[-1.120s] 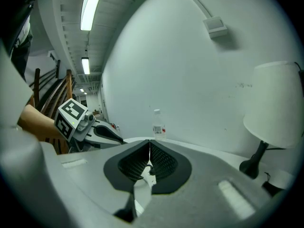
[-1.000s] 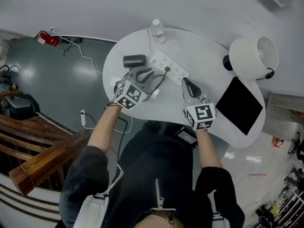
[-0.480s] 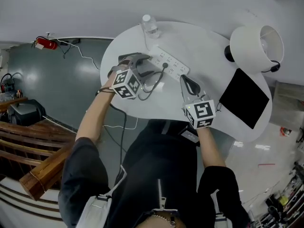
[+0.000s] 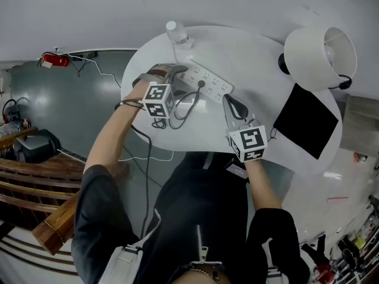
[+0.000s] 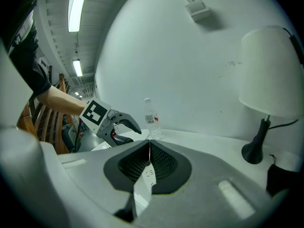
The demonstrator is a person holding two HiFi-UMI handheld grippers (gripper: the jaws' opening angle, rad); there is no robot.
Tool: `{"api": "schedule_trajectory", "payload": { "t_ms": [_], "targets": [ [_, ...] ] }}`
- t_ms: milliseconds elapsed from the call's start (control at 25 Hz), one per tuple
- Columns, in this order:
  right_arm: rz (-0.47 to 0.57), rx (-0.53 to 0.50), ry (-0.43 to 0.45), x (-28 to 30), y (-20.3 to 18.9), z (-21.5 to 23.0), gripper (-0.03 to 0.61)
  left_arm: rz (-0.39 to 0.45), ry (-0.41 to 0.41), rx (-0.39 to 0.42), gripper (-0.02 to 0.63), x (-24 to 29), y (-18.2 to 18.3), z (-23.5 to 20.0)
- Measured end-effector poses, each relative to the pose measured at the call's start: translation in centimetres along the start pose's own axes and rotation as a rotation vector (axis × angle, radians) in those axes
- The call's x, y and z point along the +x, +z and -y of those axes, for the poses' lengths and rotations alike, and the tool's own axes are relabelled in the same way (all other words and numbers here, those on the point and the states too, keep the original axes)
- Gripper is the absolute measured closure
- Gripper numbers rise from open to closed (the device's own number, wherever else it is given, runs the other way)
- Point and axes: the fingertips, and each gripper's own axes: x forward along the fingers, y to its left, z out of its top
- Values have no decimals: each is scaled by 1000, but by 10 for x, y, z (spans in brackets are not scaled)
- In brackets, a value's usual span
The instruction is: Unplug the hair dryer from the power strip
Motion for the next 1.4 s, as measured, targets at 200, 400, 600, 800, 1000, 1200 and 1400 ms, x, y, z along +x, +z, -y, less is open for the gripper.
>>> {"api": "schedule_trajectory", "payload": {
  "t_ms": [200, 400, 600, 800, 1000, 1200, 1400],
  "targets": [
    [-13, 13, 2, 6, -7, 2, 574, -62, -63, 137, 238, 21, -7, 0],
    [-29, 14, -1, 12, -12, 3, 574, -85, -116, 173, 218, 39, -13, -7],
    [-42, 30, -5, 16, -16, 3, 574, -119, -199, 243, 183, 57, -14, -2],
    [-59, 37, -7, 21, -20, 7, 574, -125, -249, 246, 181, 73, -15, -1],
    [-70, 54, -3, 25, -23, 7, 574, -141, -297, 260, 181, 83, -18, 1],
    [-91, 62, 10, 31, -31, 5, 574, -168, -338, 291, 183, 90, -22, 4],
    [-112, 57, 22, 37, -40, 2, 574, -171, -347, 297, 183, 93, -23, 5]
  ]
}}
